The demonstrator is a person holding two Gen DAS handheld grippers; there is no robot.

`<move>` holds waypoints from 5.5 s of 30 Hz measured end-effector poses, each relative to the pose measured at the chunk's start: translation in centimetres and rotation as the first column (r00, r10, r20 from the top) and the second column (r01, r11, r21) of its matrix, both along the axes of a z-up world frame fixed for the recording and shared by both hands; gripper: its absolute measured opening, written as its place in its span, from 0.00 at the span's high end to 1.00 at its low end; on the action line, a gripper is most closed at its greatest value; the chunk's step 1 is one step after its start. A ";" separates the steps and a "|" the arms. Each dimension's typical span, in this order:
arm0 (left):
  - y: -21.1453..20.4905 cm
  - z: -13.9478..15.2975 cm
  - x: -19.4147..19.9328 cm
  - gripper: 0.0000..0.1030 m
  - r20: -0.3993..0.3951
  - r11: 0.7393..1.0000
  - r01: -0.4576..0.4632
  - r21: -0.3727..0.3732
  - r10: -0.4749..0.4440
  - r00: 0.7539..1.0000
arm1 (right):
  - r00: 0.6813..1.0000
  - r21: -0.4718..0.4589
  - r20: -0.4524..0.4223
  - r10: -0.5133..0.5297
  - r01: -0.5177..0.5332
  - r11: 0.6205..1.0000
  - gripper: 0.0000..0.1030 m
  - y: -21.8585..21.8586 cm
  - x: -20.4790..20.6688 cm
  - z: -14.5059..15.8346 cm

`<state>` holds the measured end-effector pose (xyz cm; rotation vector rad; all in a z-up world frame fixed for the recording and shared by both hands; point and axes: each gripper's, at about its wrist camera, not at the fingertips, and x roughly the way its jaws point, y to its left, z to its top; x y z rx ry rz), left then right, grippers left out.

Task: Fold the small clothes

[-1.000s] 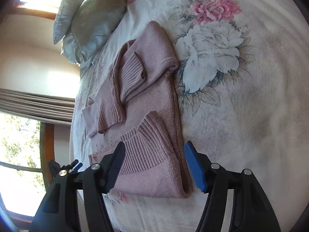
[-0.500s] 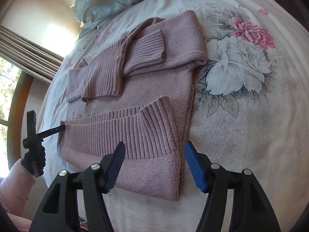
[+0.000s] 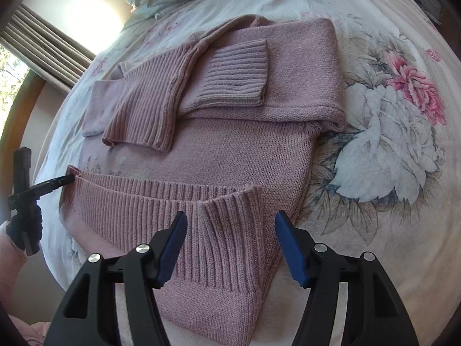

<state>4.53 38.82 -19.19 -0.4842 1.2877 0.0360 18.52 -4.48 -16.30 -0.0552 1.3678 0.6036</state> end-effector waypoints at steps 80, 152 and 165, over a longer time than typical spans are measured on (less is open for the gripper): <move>0.7 1.3 2.5 0.94 -0.005 0.995 -0.090 0.030 0.090 0.996 | 0.983 0.157 -0.093 -0.155 0.169 0.973 0.92 -5.8 0.1 1.5; -10.3 0.6 14.5 0.40 0.100 0.990 0.058 0.125 -0.071 0.992 | 0.922 0.346 -0.260 -0.287 0.366 0.864 0.59 -5.5 9.5 -6.3; -10.5 0.6 14.2 0.37 0.127 0.984 0.083 0.158 -0.103 0.986 | 0.962 0.441 -0.126 -0.241 0.272 0.855 0.84 -5.2 8.4 -0.3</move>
